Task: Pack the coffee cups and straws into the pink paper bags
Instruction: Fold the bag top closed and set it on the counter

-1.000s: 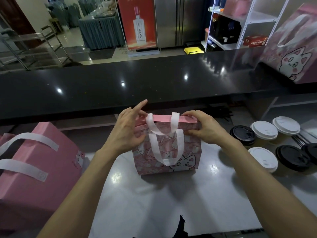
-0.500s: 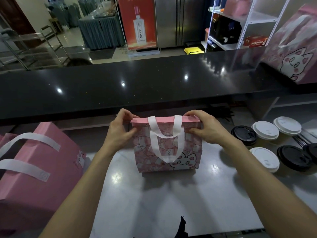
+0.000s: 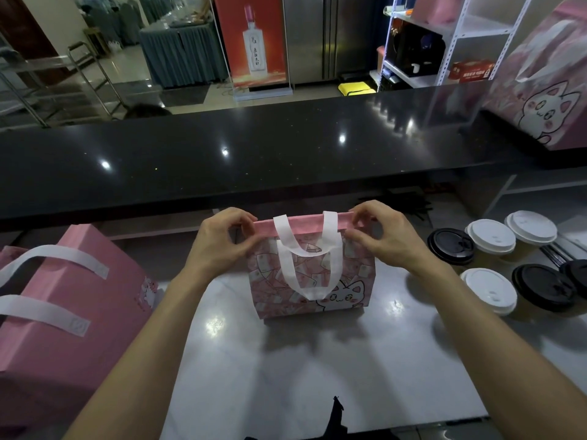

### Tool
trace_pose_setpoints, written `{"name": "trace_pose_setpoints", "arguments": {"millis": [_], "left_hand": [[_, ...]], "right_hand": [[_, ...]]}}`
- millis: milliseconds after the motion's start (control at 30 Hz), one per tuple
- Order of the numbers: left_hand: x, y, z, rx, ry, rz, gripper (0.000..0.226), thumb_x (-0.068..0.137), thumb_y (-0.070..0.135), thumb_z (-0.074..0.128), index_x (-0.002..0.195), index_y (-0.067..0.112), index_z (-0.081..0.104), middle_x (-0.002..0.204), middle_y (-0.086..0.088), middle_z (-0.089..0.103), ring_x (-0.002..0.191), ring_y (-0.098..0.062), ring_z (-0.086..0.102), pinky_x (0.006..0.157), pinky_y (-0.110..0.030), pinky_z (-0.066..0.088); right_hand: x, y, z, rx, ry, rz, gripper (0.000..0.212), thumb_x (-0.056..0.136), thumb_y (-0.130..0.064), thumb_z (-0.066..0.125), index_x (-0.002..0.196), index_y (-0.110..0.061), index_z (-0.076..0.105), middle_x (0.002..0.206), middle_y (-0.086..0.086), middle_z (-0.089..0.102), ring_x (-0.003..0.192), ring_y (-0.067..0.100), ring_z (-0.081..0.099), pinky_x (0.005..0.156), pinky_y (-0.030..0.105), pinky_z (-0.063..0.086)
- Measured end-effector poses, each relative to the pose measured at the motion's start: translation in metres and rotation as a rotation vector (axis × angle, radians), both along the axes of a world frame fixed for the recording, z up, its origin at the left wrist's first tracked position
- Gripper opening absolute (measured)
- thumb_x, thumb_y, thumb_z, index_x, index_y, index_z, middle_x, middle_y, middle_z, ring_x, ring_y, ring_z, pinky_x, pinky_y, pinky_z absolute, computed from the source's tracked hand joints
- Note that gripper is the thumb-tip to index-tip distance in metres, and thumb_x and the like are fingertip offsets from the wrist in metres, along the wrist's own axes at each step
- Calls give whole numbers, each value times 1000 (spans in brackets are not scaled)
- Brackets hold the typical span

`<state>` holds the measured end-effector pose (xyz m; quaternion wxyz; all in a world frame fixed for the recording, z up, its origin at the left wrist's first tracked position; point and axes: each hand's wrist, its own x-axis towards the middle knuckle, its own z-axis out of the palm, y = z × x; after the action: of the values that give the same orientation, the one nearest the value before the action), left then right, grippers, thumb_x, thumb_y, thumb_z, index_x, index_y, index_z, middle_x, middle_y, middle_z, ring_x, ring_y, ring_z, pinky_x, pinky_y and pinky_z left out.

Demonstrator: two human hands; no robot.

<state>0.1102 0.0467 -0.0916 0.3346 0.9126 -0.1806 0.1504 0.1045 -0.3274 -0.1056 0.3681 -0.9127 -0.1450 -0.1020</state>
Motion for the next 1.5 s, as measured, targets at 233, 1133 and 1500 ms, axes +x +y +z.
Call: {"name": "trace_pose_setpoints", "arguments": {"millis": [233, 1133, 1500], "left_hand": [[16, -4, 15, 200, 178, -66, 27, 92, 24, 88, 117, 34, 81, 106, 19, 65, 102, -5, 65, 79, -19, 54], [27, -46, 80, 341, 424, -175, 73, 84, 86, 65, 140, 39, 69, 129, 28, 67, 116, 3, 64, 99, -24, 53], [17, -82, 51, 723, 143, -191, 18, 97, 44, 69, 106, 38, 83, 92, 11, 79, 89, -20, 70, 76, -41, 58]], "right_hand": [[14, -1, 14, -87, 106, 6, 29, 86, -30, 91, 100, -42, 70, 105, -20, 67, 101, -1, 64, 84, 21, 50], [28, 41, 86, -350, 187, 195, 68, 76, -77, 79, 130, -37, 73, 129, -23, 65, 117, 2, 60, 102, 31, 52], [21, 80, 59, -574, 86, 310, 4, 92, -23, 74, 90, -22, 77, 89, -6, 69, 91, 21, 65, 82, 47, 57]]}}
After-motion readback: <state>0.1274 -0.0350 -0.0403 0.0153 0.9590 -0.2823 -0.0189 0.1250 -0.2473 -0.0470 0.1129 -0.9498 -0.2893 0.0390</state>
